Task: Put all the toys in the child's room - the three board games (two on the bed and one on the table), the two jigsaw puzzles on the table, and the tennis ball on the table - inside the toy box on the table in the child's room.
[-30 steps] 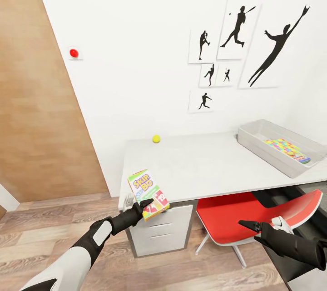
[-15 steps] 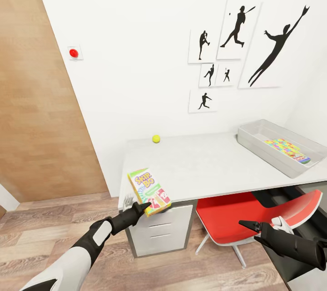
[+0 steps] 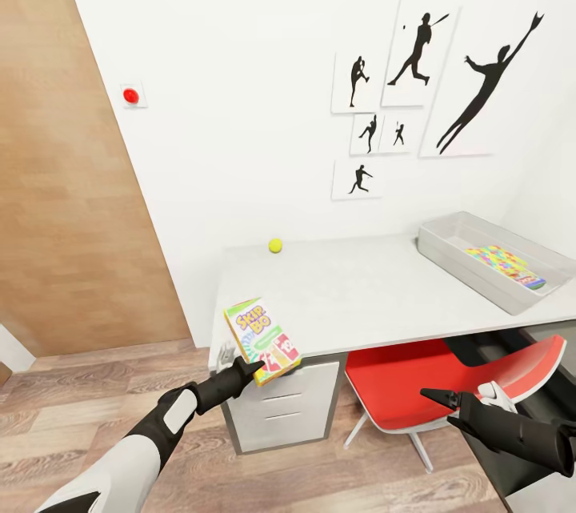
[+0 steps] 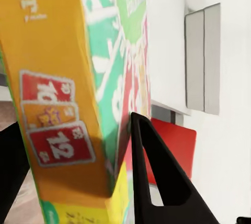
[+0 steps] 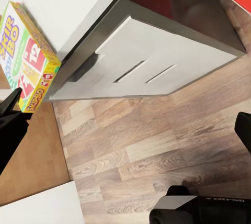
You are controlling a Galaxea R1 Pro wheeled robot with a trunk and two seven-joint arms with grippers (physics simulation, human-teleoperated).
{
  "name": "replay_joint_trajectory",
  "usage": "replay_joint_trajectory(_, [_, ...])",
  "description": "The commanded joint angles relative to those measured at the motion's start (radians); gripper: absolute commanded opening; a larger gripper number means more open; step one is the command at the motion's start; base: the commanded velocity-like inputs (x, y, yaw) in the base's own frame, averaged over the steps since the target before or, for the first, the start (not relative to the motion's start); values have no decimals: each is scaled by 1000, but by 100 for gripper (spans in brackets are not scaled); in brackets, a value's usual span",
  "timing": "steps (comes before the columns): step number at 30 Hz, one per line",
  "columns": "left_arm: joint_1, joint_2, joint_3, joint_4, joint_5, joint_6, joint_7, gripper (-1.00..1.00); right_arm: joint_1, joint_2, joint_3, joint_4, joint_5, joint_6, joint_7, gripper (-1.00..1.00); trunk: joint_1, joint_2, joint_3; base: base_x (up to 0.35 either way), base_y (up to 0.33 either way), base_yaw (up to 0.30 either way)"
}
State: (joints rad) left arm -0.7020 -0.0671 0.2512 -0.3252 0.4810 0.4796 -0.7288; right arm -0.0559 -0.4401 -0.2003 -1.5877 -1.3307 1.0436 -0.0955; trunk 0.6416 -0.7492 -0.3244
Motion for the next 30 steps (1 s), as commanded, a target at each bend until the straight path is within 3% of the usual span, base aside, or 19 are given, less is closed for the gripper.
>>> replay_joint_trajectory(1, [-1,0,3,0,2,7,-1,-100,-1,0,-1,0,-10,4,-10,100,-4,6,2,0,0,0])
replay_joint_trajectory(30, [-1,-10,-2,-4,1,14,-18,-100,-1,1,-1,-1,-10,4,-10,100,-115,209,93,0,0,0])
